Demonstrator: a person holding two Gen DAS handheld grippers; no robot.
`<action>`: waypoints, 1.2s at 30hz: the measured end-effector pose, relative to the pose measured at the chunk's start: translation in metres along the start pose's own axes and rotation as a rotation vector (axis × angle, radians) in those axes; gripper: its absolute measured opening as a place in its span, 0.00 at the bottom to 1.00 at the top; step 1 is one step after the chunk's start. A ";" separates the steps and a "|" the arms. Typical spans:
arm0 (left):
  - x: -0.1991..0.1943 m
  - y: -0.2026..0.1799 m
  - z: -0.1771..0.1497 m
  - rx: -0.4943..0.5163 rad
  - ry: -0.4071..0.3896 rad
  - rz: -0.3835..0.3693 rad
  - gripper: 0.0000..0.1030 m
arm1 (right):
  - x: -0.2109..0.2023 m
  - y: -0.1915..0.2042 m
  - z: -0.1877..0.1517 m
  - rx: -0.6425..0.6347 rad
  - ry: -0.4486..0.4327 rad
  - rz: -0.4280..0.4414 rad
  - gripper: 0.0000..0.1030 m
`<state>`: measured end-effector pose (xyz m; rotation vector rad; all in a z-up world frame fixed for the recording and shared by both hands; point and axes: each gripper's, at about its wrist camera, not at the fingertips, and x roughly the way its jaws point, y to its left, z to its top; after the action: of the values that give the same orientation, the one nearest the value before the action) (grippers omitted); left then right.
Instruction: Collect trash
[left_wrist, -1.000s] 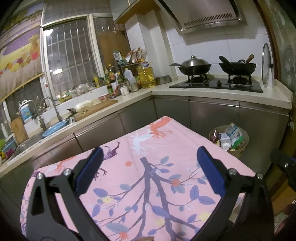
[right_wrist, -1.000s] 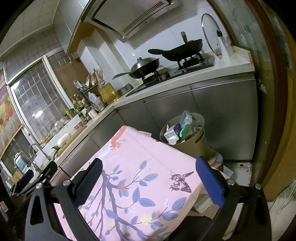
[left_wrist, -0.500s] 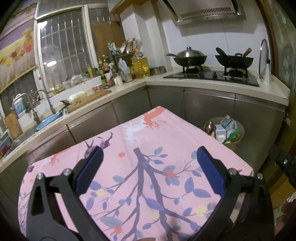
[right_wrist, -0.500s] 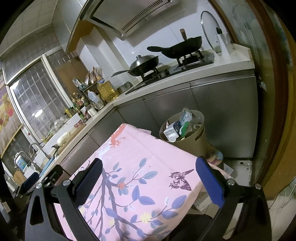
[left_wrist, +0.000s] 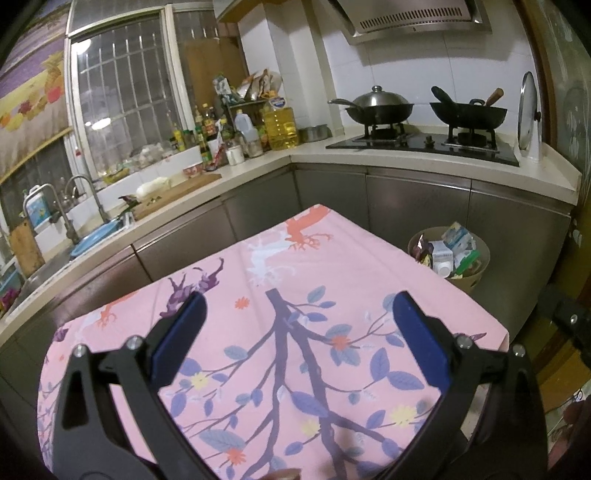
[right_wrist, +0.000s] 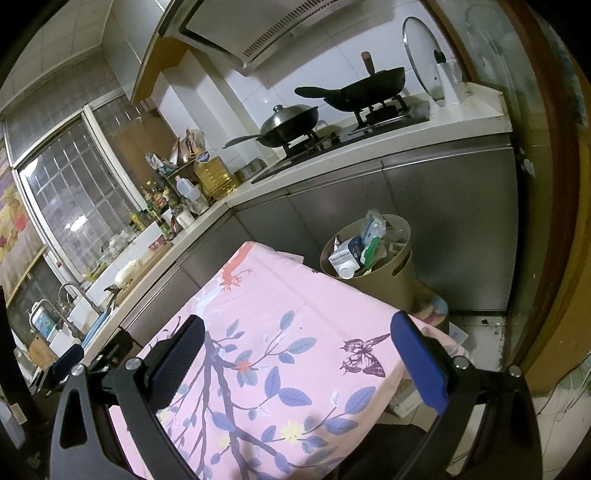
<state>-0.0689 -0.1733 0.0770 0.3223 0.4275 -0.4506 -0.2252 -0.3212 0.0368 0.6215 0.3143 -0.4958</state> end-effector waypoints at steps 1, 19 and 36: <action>0.000 0.000 0.000 0.000 -0.002 0.000 0.94 | 0.000 -0.001 0.001 0.000 0.000 0.000 0.94; -0.012 0.005 -0.006 0.018 -0.076 0.074 0.94 | 0.001 0.002 0.004 -0.001 0.005 0.008 0.94; -0.010 0.003 -0.004 0.037 -0.075 0.090 0.94 | 0.002 0.002 0.006 -0.001 0.005 0.010 0.94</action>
<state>-0.0772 -0.1657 0.0792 0.3575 0.3308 -0.3814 -0.2218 -0.3238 0.0420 0.6230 0.3163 -0.4843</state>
